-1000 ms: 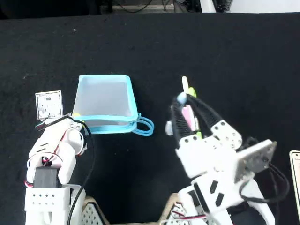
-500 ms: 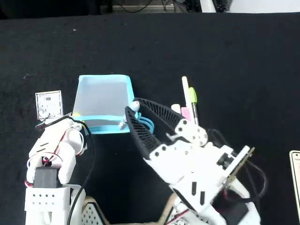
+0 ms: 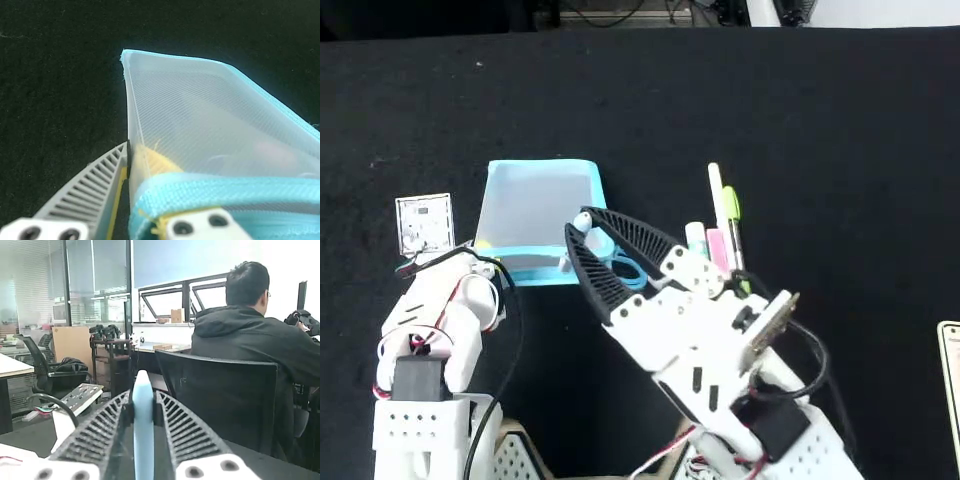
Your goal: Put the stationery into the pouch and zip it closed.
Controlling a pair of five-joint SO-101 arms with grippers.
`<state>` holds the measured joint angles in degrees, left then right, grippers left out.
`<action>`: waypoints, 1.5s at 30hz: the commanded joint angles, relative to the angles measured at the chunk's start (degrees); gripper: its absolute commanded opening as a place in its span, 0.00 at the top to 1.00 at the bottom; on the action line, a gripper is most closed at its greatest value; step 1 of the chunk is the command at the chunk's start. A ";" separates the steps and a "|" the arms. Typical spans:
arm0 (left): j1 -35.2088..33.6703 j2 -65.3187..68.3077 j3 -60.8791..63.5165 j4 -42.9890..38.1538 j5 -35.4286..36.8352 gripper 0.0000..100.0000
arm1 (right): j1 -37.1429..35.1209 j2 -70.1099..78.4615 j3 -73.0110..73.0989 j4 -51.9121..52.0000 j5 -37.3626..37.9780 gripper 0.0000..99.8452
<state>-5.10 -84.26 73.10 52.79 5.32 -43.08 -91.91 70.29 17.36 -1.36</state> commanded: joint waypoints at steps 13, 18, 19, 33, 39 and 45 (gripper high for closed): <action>0.13 -0.79 -1.10 -0.88 -0.53 0.97 | -0.26 -0.57 13.93 -19.25 0.18 0.98; 0.22 -0.79 -1.10 -0.88 -0.53 0.97 | -0.44 -1.19 11.21 -19.96 0.97 0.99; 0.22 -0.79 -1.10 -0.88 -0.53 0.97 | -0.53 -1.19 10.86 -19.96 1.58 0.99; 0.22 -0.79 -1.10 -0.88 -0.53 0.97 | -0.18 -1.19 17.80 -20.48 14.59 0.99; 0.13 -0.79 -1.10 -0.88 -0.53 0.97 | -0.26 -7.60 19.91 -17.05 14.51 0.99; 0.13 -0.79 -1.10 -0.88 -0.53 0.97 | -0.35 -21.58 20.53 5.01 14.15 0.99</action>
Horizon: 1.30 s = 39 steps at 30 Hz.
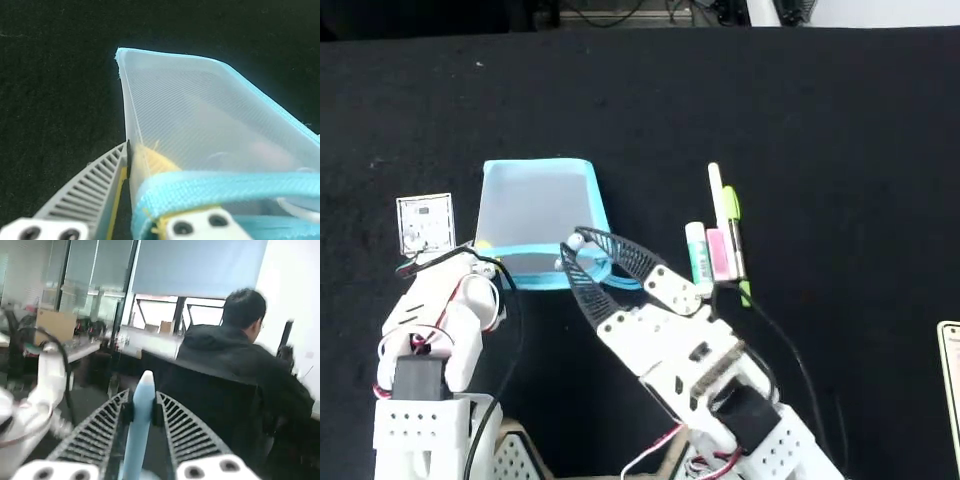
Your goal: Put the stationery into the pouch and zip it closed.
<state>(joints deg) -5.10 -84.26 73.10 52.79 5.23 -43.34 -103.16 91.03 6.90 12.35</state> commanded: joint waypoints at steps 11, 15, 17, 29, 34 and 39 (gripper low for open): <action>0.13 -0.79 -1.10 -0.97 -0.44 0.97 | -0.26 -6.11 -6.02 28.84 0.44 0.99; 0.13 -0.79 -1.10 -1.05 -0.44 0.97 | -0.35 -6.11 -7.25 28.84 0.35 0.99; 0.13 -0.79 -1.10 -1.14 -0.44 0.97 | -0.35 -6.11 -8.13 28.57 0.35 0.99; 0.13 -0.79 -1.10 -1.32 -0.44 0.97 | -4.92 8.84 -14.90 28.75 0.44 0.98; 0.13 -0.79 -1.10 -1.32 -0.44 0.97 | -8.09 23.16 -16.13 19.96 0.35 0.98; 0.13 -0.79 -1.10 -1.05 -0.44 0.97 | -9.05 29.23 -13.93 12.13 0.35 0.98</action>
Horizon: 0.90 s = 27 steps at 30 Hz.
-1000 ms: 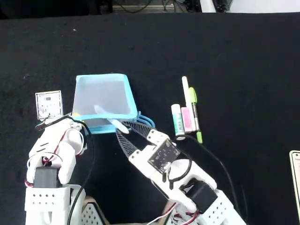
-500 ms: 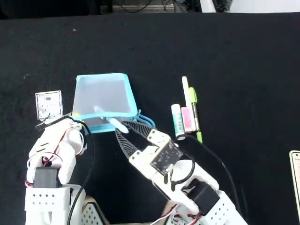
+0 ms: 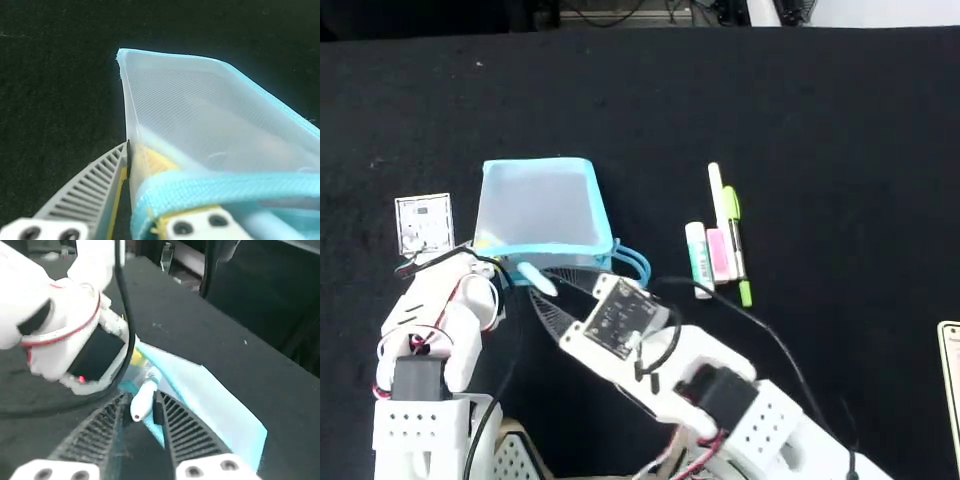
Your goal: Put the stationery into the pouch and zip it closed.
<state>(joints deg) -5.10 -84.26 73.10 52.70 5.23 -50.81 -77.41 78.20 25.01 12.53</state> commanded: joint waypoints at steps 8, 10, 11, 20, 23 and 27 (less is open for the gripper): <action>0.13 -0.79 -1.10 -0.97 -0.44 0.97 | -1.58 2.77 -1.36 -2.81 0.18 0.90; 0.13 -0.79 -1.10 -0.97 -0.44 0.97 | -1.67 2.77 -1.36 -2.20 0.09 0.87; 0.13 -0.79 -1.10 -0.97 -0.44 0.97 | -2.02 2.77 -1.36 -2.20 0.09 0.87; 0.13 -0.79 -1.10 -0.88 -0.44 0.97 | -3.08 2.68 -6.64 6.42 0.44 0.91; 0.13 -0.79 -1.10 -0.88 -0.44 0.97 | 2.20 2.68 -13.14 15.56 0.18 0.91; 0.13 -0.79 -1.10 -0.88 -0.44 0.97 | 10.64 3.12 -18.42 19.96 0.18 0.91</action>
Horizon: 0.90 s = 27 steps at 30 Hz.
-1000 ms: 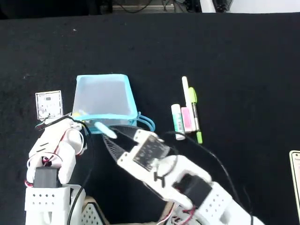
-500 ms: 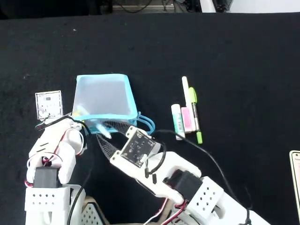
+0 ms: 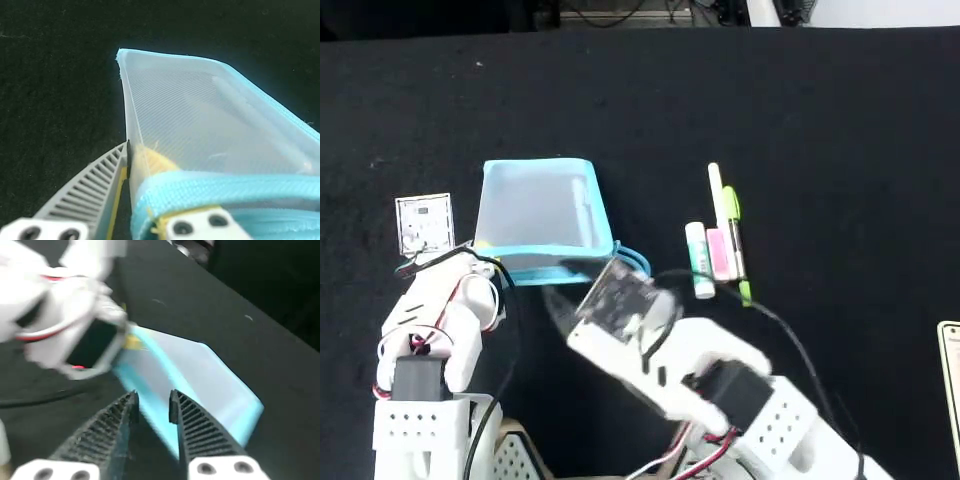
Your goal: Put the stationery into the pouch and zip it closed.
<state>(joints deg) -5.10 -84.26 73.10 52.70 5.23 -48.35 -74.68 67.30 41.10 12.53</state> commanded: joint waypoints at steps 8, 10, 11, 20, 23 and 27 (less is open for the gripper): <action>0.13 -0.79 -1.10 -0.88 -0.44 0.97 | 27.60 0.57 -11.74 4.31 -10.46 0.91; 0.13 -0.79 -1.10 -0.88 -0.44 0.97 | 32.35 0.57 -12.00 3.96 -13.27 0.91; 0.13 -0.79 -1.10 -0.88 -0.44 0.97 | 34.29 0.57 -12.00 3.96 -14.15 0.91; 0.13 -0.79 -1.10 -0.88 -0.44 0.97 | 38.15 2.68 -12.26 3.16 -15.21 0.91; 0.13 -0.79 -1.10 -0.88 -0.44 0.97 | 38.24 9.01 -14.73 3.16 -15.12 0.91; 0.13 -0.79 -1.10 -0.88 -0.44 0.97 | 39.21 22.55 -20.18 3.16 -14.77 0.91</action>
<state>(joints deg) -5.10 -84.26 73.10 52.70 5.23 -11.52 -63.96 54.64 45.32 -2.15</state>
